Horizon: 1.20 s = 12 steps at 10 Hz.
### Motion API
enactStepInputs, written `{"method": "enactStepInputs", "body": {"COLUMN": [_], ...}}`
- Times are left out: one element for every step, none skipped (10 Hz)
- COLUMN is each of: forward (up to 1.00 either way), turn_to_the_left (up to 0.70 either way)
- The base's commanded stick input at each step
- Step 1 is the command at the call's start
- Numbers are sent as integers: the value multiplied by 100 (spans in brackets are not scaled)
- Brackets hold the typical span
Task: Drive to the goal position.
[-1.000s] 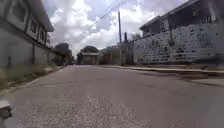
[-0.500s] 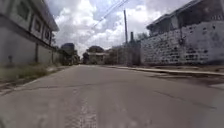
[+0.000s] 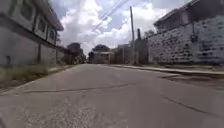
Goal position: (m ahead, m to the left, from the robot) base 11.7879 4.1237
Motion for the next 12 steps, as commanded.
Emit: {"method": "enactStepInputs", "body": {"forward": [100, 100, 100, 100, 100, 100, 100, 100, 100, 100, 100, 100], "turn_to_the_left": [0, 0, 0, 0, 0, 0, 0, 0, 0, 0, 0, 0]}}
